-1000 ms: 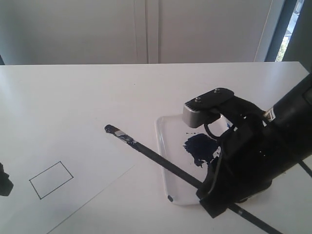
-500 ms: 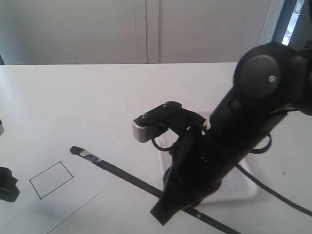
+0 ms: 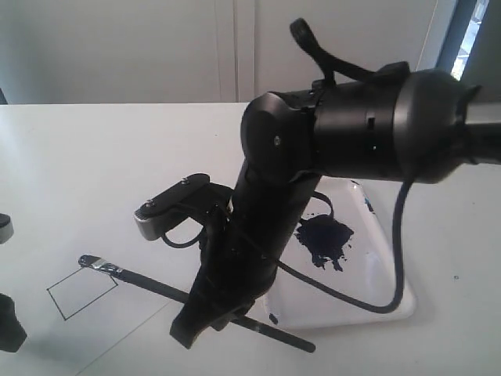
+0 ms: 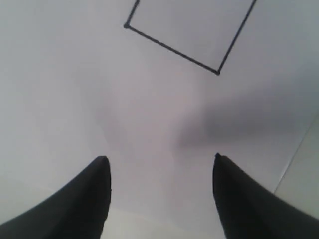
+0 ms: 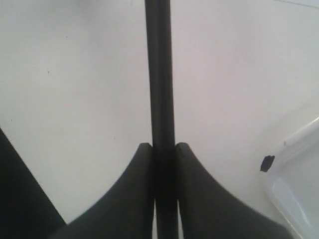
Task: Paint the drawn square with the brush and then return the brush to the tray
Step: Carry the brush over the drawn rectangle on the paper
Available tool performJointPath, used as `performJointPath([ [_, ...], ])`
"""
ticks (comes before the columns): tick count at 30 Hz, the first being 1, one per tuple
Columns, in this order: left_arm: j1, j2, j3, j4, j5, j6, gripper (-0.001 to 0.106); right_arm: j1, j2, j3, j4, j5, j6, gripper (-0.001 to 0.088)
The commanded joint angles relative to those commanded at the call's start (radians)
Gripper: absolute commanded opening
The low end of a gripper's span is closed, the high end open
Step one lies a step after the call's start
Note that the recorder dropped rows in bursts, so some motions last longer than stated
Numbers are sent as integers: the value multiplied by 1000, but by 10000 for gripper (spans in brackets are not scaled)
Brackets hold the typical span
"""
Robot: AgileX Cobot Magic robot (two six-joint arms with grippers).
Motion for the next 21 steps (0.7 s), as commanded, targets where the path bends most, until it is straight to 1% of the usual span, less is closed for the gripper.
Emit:
performJointPath([
  [3, 0, 0, 14, -3, -48, 16, 628, 7, 15, -24, -10, 17, 0, 0],
  [7, 0, 0, 14, -5, -68, 16, 628, 11, 40, -46, -20, 22, 0, 0],
  [15, 0, 0, 37, -5, -168, 30, 628, 11, 93, -49, -26, -4, 0, 0],
  [21, 0, 0, 43, -5, -189, 38, 628, 49, 112, -50, -26, -35, 0, 0],
])
